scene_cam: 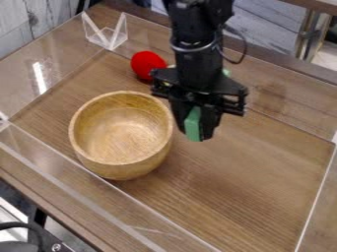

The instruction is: Put the green stick in the brown bowl

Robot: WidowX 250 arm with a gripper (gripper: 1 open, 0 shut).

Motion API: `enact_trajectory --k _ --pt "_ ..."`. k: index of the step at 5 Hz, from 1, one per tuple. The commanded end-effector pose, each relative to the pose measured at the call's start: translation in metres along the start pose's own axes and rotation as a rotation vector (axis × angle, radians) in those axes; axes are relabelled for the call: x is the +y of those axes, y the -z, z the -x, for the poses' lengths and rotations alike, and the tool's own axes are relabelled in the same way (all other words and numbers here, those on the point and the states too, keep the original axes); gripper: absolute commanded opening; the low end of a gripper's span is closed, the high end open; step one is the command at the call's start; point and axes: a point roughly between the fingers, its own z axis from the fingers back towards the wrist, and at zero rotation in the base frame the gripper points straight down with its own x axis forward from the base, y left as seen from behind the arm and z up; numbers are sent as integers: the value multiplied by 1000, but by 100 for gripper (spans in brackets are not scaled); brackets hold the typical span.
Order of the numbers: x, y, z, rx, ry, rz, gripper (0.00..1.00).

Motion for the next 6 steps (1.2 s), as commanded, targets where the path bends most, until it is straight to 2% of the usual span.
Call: enact_trajectory --k 1,3,5,6 --pt "7 -3 -6 -27 -7 11 0" --pt "4 -6 -2 -31 12 32 0" --pt "-16 3 9 -62 -119 48 0" --pt "-25 1 7 -71 -135 62 0"
